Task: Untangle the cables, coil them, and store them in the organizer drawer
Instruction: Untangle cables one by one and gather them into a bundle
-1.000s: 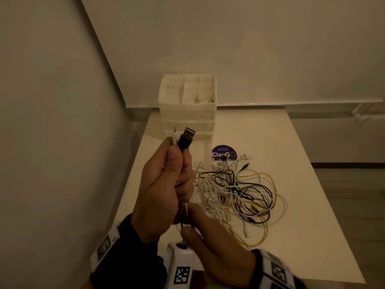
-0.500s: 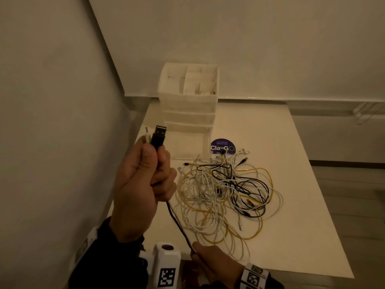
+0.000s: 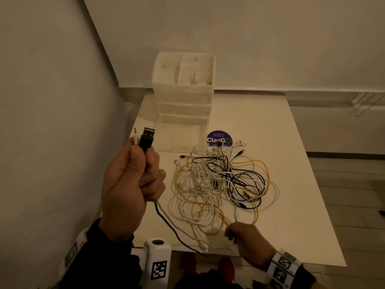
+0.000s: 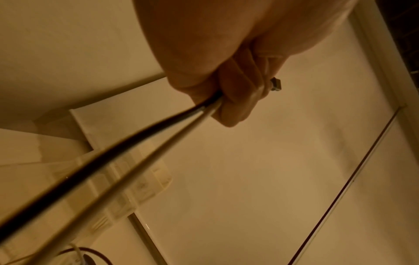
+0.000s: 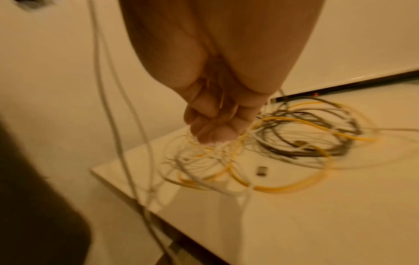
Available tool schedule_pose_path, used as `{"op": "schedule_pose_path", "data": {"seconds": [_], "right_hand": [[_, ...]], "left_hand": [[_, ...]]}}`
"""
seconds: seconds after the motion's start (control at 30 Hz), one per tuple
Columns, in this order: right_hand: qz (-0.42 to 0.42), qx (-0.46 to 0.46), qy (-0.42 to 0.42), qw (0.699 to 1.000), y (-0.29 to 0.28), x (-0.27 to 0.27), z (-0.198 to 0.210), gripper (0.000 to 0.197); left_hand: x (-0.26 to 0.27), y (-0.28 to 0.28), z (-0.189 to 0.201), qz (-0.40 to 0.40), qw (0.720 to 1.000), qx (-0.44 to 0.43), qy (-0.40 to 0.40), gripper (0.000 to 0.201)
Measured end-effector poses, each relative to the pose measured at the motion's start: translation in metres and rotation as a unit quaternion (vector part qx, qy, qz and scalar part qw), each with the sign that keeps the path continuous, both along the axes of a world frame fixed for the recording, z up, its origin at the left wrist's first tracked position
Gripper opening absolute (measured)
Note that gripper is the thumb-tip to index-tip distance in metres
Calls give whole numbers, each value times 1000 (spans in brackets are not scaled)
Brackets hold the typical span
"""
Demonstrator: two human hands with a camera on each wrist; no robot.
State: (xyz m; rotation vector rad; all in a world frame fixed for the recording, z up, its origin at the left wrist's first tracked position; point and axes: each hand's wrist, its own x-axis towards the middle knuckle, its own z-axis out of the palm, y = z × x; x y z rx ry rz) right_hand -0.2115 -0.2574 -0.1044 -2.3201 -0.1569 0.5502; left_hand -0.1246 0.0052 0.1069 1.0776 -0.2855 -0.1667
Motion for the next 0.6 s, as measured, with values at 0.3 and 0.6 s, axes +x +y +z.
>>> {"op": "schedule_pose_path", "data": {"seconds": [0.3, 0.6], "right_hand": [[-3, -242, 5, 970, -38, 40, -37, 43], [80, -258, -93, 958, -35, 70, -48, 27]], "left_hand": [[-10, -5, 0, 7, 1000, 16, -2, 40], [-9, -11, 10, 26, 999, 29, -16, 42]]}}
